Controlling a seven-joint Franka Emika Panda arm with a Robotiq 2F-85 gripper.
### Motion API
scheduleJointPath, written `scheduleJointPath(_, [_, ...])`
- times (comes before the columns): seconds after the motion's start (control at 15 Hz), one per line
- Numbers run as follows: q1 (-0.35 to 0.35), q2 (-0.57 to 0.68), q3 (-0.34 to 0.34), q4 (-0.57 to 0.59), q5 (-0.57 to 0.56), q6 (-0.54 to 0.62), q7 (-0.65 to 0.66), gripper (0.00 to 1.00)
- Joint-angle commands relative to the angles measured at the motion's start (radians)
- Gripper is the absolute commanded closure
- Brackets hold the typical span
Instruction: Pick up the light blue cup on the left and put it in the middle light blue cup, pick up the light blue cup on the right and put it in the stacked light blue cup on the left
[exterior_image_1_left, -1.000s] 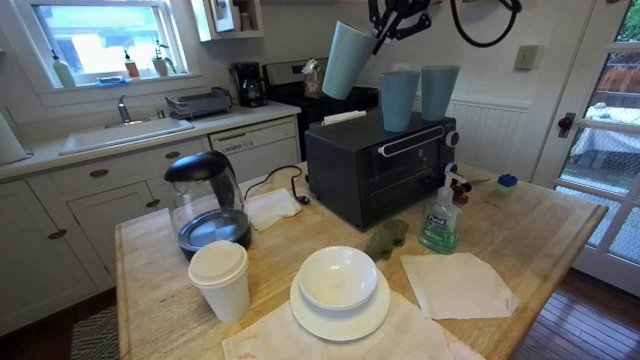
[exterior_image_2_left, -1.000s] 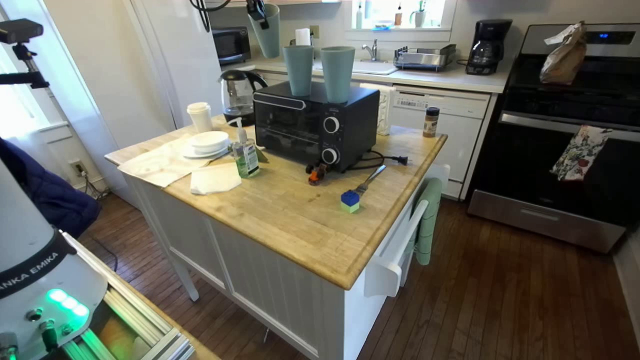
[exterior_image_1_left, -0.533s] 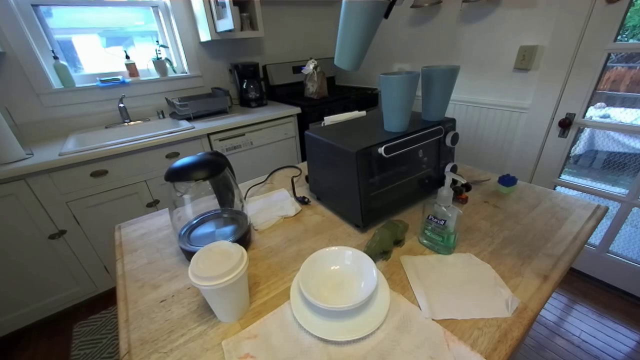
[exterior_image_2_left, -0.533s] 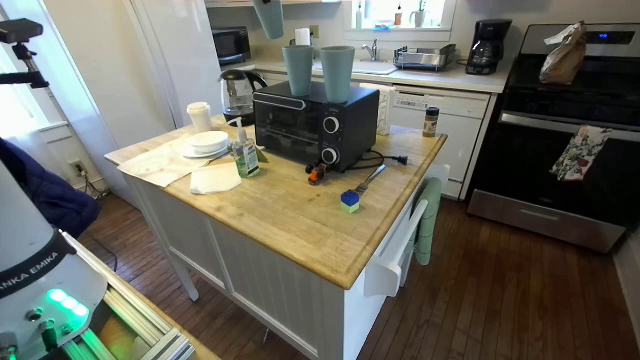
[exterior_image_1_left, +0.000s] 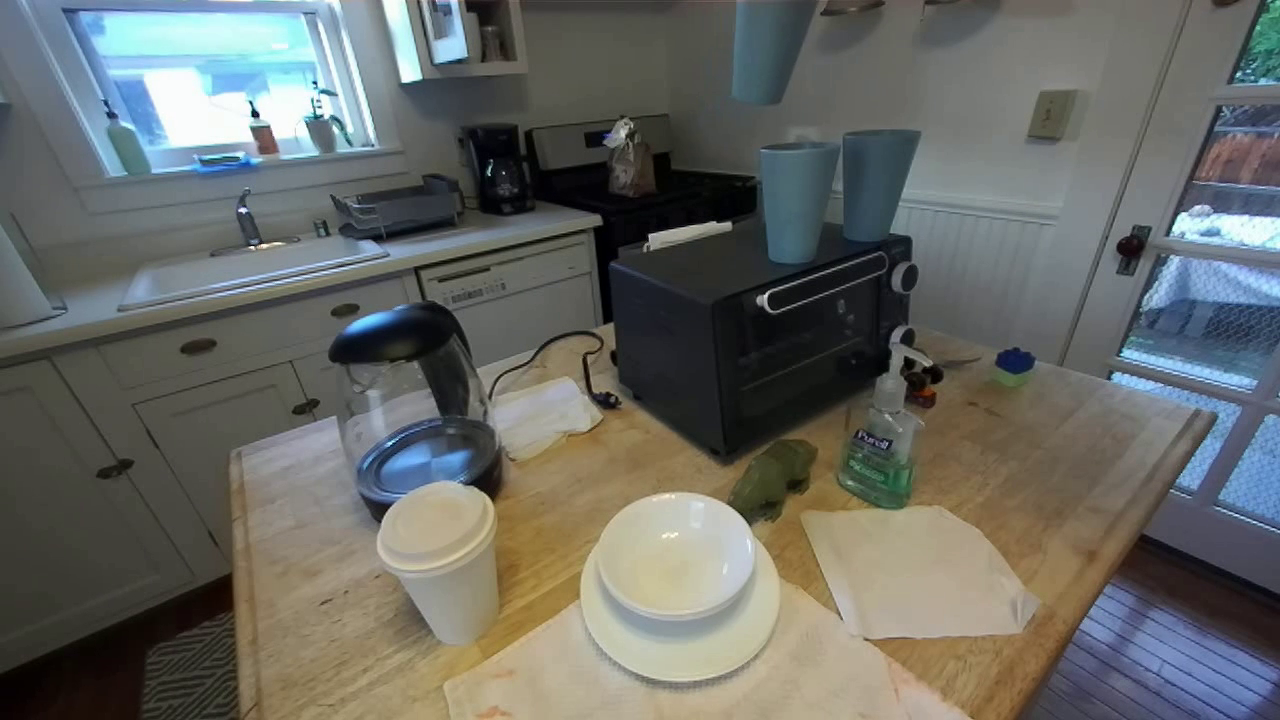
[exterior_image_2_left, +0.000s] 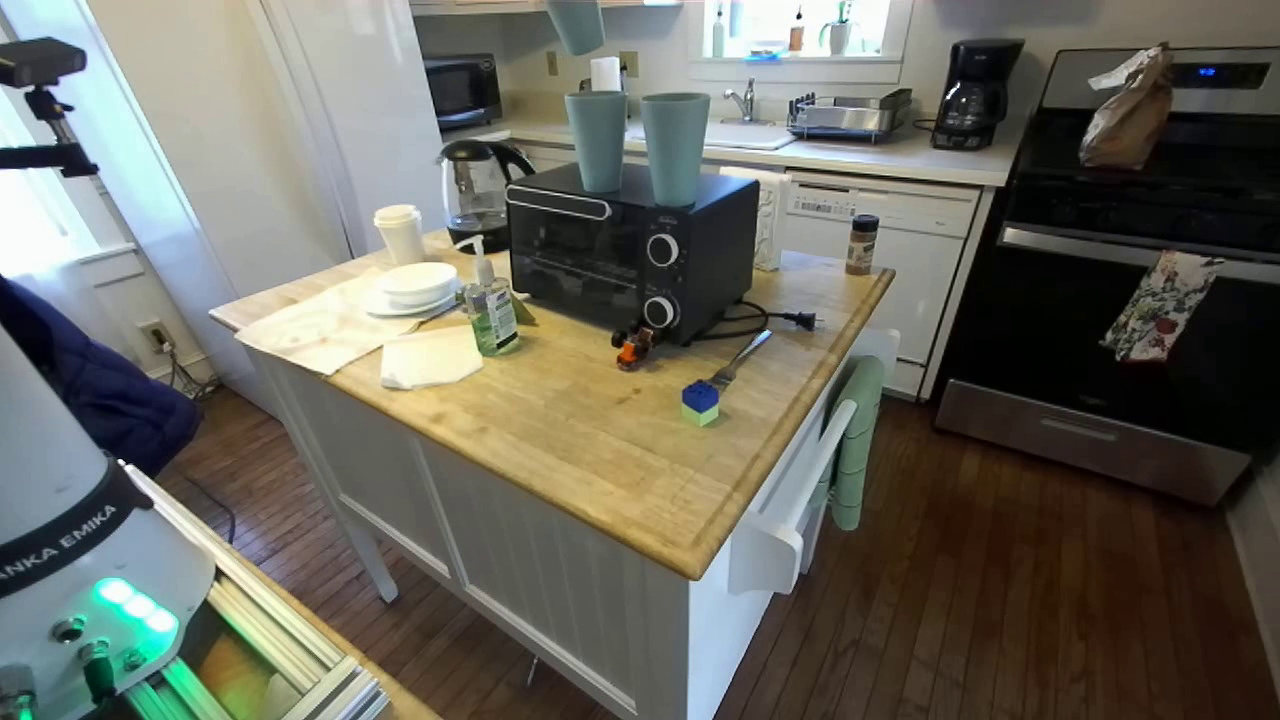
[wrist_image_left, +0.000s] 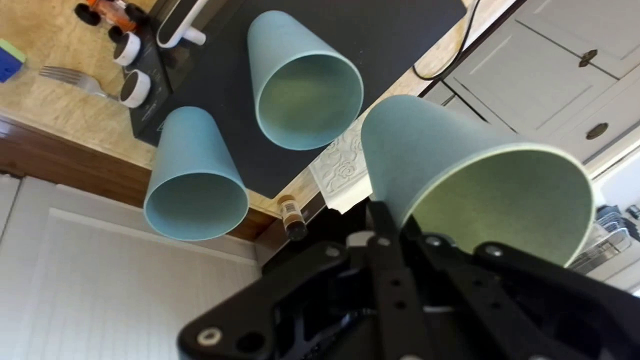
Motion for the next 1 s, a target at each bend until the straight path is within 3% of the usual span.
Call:
scheduleJointPath(0.0, [-0.008, 0.011, -0.003, 0.036, -0.075, -0.079, 0.032, 0.99])
scheduleJointPath(0.2, [-0.012, 0.015, -0.009, 0.033, -0.111, -0.128, 0.039, 0.99])
scheduleJointPath(0.93, [-0.006, 0.057, -0.035, 0.036, -0.048, -0.177, 0.002, 0.99])
